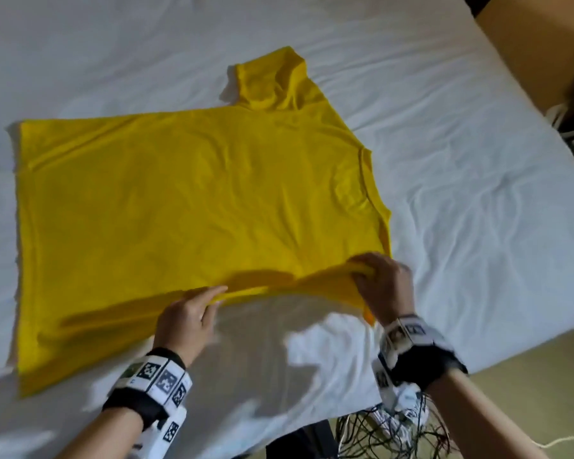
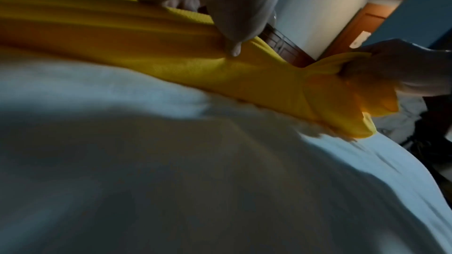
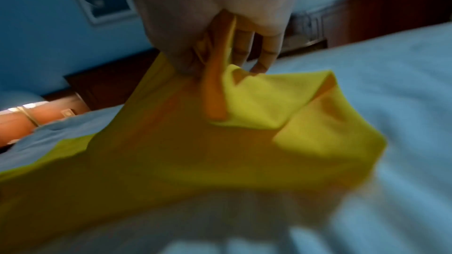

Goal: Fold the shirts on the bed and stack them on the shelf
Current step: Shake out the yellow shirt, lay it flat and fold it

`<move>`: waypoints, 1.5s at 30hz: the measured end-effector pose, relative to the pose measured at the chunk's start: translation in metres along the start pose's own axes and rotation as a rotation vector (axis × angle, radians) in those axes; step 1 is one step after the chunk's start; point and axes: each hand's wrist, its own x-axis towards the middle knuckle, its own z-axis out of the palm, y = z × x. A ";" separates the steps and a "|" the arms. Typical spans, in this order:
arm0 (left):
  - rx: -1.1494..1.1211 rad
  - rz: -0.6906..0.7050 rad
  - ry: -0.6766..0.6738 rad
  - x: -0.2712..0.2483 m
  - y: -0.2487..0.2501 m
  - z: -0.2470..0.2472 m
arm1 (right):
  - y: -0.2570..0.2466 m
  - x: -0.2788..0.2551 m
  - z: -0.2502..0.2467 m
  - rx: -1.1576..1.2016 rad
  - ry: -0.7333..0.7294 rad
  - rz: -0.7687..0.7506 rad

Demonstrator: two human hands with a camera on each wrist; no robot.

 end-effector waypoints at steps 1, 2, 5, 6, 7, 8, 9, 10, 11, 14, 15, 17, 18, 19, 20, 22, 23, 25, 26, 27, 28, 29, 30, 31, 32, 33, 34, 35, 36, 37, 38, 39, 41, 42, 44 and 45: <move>-0.007 -0.023 0.001 0.011 0.002 -0.005 | -0.011 0.024 0.000 -0.018 -0.015 -0.021; -0.011 -0.041 0.000 0.024 0.004 -0.010 | -0.022 0.048 0.002 -0.026 -0.026 -0.050; -0.004 -0.147 -0.021 0.062 0.007 -0.018 | -0.049 0.108 0.015 -0.054 -0.065 -0.171; 0.009 -0.170 -0.017 0.073 0.006 -0.019 | -0.057 0.124 0.020 -0.091 -0.074 -0.207; 0.018 -0.175 -0.003 0.082 0.004 -0.019 | -0.062 0.134 0.026 -0.147 -0.079 -0.219; 0.018 -0.168 0.016 0.090 0.003 -0.020 | -0.066 0.139 0.032 -0.221 -0.097 -0.201; 0.014 -0.162 0.028 0.096 0.002 -0.018 | -0.069 0.138 0.038 -0.303 -0.136 -0.158; 0.014 -0.170 0.029 0.101 0.000 -0.017 | -0.069 0.130 0.044 -0.354 -0.173 -0.110; 0.016 -0.193 0.025 0.104 -0.001 -0.015 | -0.066 0.116 0.050 -0.365 -0.189 -0.082; 0.025 -0.246 0.022 0.107 -0.005 -0.008 | -0.039 0.063 0.067 -0.338 -0.220 -0.079; 0.021 -0.237 0.026 0.108 -0.007 -0.007 | -0.026 0.050 0.070 -0.361 -0.259 -0.045; 0.005 -0.222 0.044 0.109 -0.010 -0.006 | 0.003 0.035 0.071 -0.426 -0.325 0.057; 0.002 -0.218 0.052 0.108 -0.012 -0.006 | 0.013 0.033 0.070 -0.447 -0.334 0.089; 0.012 -0.216 0.054 0.107 -0.012 -0.007 | 0.018 0.032 0.068 -0.453 -0.326 0.100; 0.033 -0.216 0.053 0.102 -0.013 -0.008 | 0.019 0.030 0.069 -0.455 -0.306 0.092; 0.103 -0.189 0.054 0.087 -0.021 -0.013 | 0.007 0.027 0.075 -0.459 -0.239 0.015; 0.144 -0.175 0.043 0.077 -0.028 -0.017 | -0.006 0.024 0.082 -0.439 -0.215 -0.049; 0.225 -0.199 0.003 0.054 -0.048 -0.028 | -0.039 0.020 0.104 -0.354 -0.236 -0.204; 0.271 -0.233 -0.020 0.043 -0.059 -0.035 | -0.058 0.018 0.119 -0.318 -0.276 -0.275; 0.328 -0.272 -0.044 0.032 -0.069 -0.045 | -0.078 0.018 0.133 -0.294 -0.310 -0.334; 0.391 -0.314 -0.069 0.022 -0.078 -0.054 | -0.096 0.018 0.147 -0.278 -0.337 -0.372; 0.447 -0.356 -0.093 0.012 -0.087 -0.065 | -0.113 0.021 0.159 -0.269 -0.357 -0.394; 0.493 -0.399 -0.120 0.004 -0.095 -0.076 | -0.128 0.024 0.168 -0.271 -0.380 -0.402; 0.524 -0.434 -0.140 -0.002 -0.102 -0.088 | -0.140 0.029 0.176 -0.285 -0.412 -0.402; 0.535 -0.460 -0.143 -0.006 -0.109 -0.100 | -0.149 0.035 0.182 -0.303 -0.440 -0.391; 0.521 -0.492 -0.136 -0.009 -0.116 -0.114 | -0.156 0.040 0.186 -0.323 -0.456 -0.374; 0.464 -0.546 -0.113 -0.008 -0.121 -0.129 | -0.161 0.046 0.188 -0.341 -0.461 -0.356; 0.369 -0.616 -0.070 -0.006 -0.125 -0.145 | -0.163 0.051 0.188 -0.364 -0.459 -0.345; 0.254 -0.692 -0.004 -0.002 -0.131 -0.159 | -0.165 0.055 0.189 -0.398 -0.458 -0.339; 0.125 -0.762 0.072 0.003 -0.139 -0.170 | -0.167 0.059 0.188 -0.436 -0.465 -0.335; -0.009 -0.814 0.149 0.008 -0.148 -0.177 | -0.168 0.062 0.188 -0.467 -0.477 -0.324; -0.147 -0.856 0.214 0.012 -0.158 -0.181 | -0.169 0.064 0.188 -0.486 -0.486 -0.310; -0.401 -0.926 0.314 0.017 -0.174 -0.179 | -0.169 0.068 0.189 -0.499 -0.495 -0.284; -0.481 -0.942 0.354 0.019 -0.181 -0.174 | -0.169 0.069 0.191 -0.496 -0.484 -0.283; -0.533 -0.909 0.429 0.020 -0.193 -0.163 | -0.167 0.071 0.194 -0.470 -0.455 -0.289; -0.518 -0.868 0.457 0.020 -0.196 -0.158 | -0.167 0.071 0.195 -0.455 -0.445 -0.285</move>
